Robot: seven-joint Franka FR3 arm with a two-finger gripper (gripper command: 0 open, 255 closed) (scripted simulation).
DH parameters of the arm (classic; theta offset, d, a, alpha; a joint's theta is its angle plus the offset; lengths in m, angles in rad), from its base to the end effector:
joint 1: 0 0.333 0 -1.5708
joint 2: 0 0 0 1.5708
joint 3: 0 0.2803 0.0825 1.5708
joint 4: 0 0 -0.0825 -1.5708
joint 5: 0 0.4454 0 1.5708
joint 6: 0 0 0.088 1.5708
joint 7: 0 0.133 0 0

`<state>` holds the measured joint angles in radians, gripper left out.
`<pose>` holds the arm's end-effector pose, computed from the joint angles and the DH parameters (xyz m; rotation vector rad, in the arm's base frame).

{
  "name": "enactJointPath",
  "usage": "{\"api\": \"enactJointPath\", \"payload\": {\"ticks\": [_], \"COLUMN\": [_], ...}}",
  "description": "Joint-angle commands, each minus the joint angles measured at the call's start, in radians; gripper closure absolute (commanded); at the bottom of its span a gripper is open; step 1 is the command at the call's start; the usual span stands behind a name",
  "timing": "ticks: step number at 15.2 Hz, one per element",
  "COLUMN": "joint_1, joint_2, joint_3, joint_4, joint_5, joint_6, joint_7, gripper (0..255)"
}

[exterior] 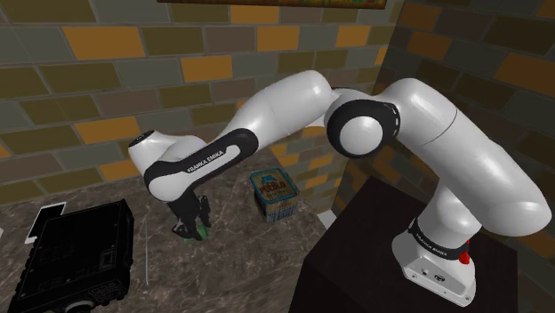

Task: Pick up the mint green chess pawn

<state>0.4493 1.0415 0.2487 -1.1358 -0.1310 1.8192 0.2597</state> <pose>0.5947 0.4366 0.0756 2.9804 0.6169 -0.5293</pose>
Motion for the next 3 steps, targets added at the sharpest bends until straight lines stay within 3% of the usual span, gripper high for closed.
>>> {"api": "enactJointPath", "payload": {"ticks": [1, 3], "joint_1": [-0.001, -0.001], "joint_2": [-0.015, -0.016], "joint_3": [0.002, 0.002], "joint_4": [-0.001, -0.001], "joint_5": [0.002, 0.002], "joint_6": [-0.014, -0.015], "joint_7": [0.001, 0.001], "gripper": [255, 255]}}
